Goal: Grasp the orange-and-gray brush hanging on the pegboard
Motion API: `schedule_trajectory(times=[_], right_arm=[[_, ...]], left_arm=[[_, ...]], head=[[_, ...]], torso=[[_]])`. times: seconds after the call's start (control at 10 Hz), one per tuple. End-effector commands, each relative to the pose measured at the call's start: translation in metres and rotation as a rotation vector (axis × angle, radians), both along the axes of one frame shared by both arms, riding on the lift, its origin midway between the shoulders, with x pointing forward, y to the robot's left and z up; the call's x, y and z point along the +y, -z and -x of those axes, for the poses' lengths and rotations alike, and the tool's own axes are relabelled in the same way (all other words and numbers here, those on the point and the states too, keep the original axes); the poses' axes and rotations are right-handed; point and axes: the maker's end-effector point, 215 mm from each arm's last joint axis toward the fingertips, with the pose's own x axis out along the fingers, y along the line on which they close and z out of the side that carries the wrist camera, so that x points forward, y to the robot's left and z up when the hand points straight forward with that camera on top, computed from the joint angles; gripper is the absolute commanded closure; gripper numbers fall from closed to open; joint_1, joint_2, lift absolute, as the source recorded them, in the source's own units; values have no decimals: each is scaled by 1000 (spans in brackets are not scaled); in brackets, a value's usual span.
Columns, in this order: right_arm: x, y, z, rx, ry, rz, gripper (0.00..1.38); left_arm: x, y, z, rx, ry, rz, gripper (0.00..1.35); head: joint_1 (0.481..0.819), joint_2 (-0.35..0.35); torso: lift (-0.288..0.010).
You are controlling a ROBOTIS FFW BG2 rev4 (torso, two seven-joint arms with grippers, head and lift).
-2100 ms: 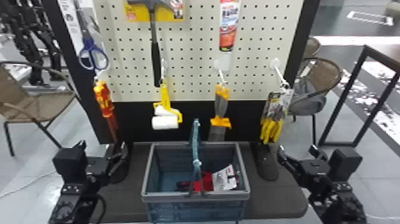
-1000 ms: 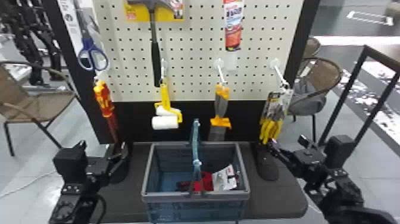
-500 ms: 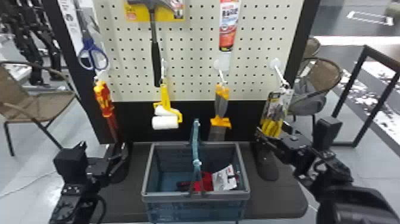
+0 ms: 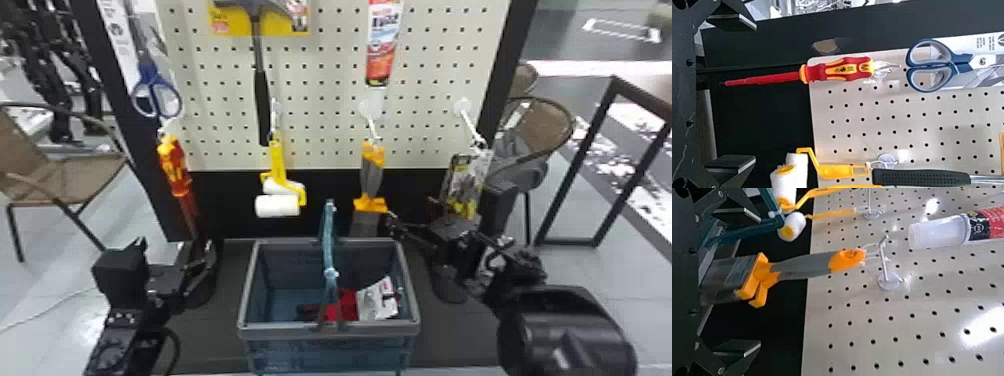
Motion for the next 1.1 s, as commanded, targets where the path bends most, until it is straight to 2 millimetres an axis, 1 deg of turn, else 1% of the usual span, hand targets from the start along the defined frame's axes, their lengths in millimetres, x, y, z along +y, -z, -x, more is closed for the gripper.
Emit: schedule_trajectory(times=[0.0,0.2,0.4,0.5,0.6,0.8,1.0], right_arm=[[8,-4,-10,-10,-27,-6,185],[9,-12,-21,-27,-36,-13,185],[16,-22,-27,-45,-64,-35,185],[22,-26,-29,-50,-87,-37,185],[31,-29,-28,-50,-106,-48,185],[55,-30,-24,-41,-156,-74,185],[77,-30,-20,-34,-198,-82,185]], left_arm=[[-1,-2,-1,-4,2,1,122],[-2,-6,-2,-13,4,0,122],[-3,-8,-3,-21,6,2,124],[-4,-10,-4,-25,8,2,122],[-4,-9,-5,-20,10,0,122],[-13,-4,-8,-13,25,4,122],[-15,-1,-8,-7,31,2,122]], head=[[549,0],[549,0],[549,0],[549,0],[549,0],[549,0],[549,0]], torso=[[-100],[-100],[-100],[-100],[-100],[-100],[-100]])
